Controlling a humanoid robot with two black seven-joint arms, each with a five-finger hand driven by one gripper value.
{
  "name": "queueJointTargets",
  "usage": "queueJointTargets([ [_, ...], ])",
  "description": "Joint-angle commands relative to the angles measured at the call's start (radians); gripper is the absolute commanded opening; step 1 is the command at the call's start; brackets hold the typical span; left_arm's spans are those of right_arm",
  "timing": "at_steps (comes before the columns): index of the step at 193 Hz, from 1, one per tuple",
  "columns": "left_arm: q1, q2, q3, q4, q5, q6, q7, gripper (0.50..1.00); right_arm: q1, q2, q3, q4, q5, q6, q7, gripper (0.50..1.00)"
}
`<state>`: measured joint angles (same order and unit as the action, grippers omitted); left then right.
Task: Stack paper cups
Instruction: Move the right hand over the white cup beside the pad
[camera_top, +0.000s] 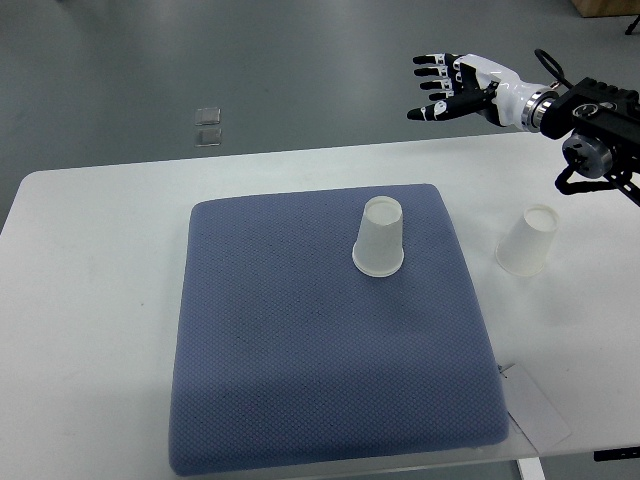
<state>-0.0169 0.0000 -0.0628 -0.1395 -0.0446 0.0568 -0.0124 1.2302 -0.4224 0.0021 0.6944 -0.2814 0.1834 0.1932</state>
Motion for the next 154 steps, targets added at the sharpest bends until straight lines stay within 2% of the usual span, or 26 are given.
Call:
queueJointTargets([
  [1,0.0,0.0,0.0,0.0,0.0,0.0,0.0,1.0,0.098,-0.013,-0.18,0.023,-0.055,0.001,-0.001,0.913],
  [44,0.0,0.0,0.0,0.0,0.0,0.0,0.0,1.0,0.279,-0.022,-0.554,0.071,-0.233,0.016,-0.003,0.915],
  [72,0.0,0.0,0.0,0.0,0.0,0.0,0.0,1.0,0.403,-0.055,-0.741,0.143,-0.274,0.085,-0.066,0.915],
  [116,-0.002,0.0,0.0,0.0,0.0,0.0,0.0,1.0,0.497,-0.098,-0.832,0.264,-0.274,0.197,-0.202,0.915],
  [154,-0.002,0.0,0.0,0.0,0.0,0.0,0.0,1.0,0.519,-0.099,-0.853,0.313,-0.272,0.215,-0.236,0.915],
])
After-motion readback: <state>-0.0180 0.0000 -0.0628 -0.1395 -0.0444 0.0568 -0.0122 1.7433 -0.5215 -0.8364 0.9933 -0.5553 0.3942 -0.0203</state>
